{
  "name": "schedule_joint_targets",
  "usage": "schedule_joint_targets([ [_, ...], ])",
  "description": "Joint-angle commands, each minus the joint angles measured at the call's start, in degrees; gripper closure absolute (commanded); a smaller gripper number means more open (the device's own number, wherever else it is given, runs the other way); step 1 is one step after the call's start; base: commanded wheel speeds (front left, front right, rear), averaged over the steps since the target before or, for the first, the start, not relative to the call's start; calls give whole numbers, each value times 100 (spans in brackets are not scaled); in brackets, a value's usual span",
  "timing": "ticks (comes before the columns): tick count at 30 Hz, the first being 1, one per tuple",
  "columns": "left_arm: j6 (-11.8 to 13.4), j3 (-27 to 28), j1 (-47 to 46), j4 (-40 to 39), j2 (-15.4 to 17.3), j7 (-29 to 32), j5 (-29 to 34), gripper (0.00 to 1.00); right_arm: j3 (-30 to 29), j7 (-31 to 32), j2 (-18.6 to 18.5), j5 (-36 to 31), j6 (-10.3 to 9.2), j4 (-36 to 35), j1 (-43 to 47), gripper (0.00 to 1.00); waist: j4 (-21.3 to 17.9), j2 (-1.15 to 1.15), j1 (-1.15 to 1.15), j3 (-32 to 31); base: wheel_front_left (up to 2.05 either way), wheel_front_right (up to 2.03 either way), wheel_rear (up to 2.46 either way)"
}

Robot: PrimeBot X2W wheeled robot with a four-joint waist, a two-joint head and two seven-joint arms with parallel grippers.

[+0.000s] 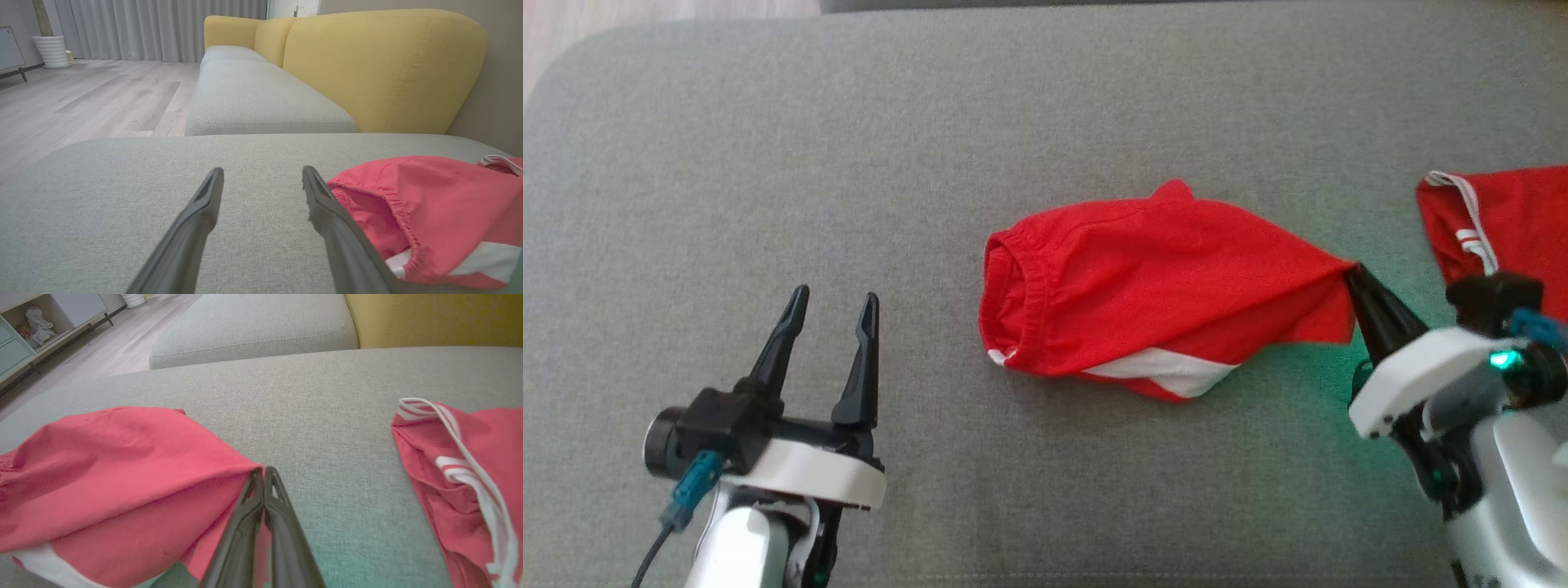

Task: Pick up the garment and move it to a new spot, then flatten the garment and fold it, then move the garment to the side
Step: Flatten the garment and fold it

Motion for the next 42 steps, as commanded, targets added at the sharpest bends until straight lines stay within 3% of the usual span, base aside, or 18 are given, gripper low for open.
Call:
schedule_joint_targets([
  [1, -20, 192, -284, -206, 28, -71, 66, 0, 77, -16, -117, 59, 37, -38, -408, 100, 46, 0, 0, 89, 0, 0, 0],
  [3, -32, 190, -311, -192, 15, -71, 65, 0, 144, -65, -99, 71, 37, 159, -575, 100, 76, 0, 0, 119, 0, 0, 0],
  [4, -37, 191, -319, -185, 10, -71, 65, 0, 208, -107, -80, 69, 37, 235, -643, 62, 86, 0, 0, 125, 0, 0, 0],
  [5, -40, 192, -321, -182, 3, -71, 66, 0, 282, -173, -59, 66, 37, 287, -692, 2, 95, 0, 0, 123, 0, 0, 0],
  [14, -5, 272, -175, -121, -6, -71, 88, 0, 508, -786, 160, -240, 37, 155, -428, 0, 48, 0, 0, -97, 0, 0, 0],
  [23, 64, 314, 24, 0, 31, -71, 118, 0, 189, -1212, 453, -986, 37, -1001, 284, 0, -18, 0, 0, -498, 0, 0, 0],
  [32, 155, 293, 276, -14, 78, -48, 133, 0, -280, -1208, 903, -1293, 37, -1905, 1263, 0, -109, 0, 0, -727, 0, 0, 0],
  [42, 204, 283, 406, -115, 153, 57, 85, 0, -247, -1106, 1035, -1223, 37, -2189, 1661, 0, -215, 0, 0, -760, 0, 0, 0],
])
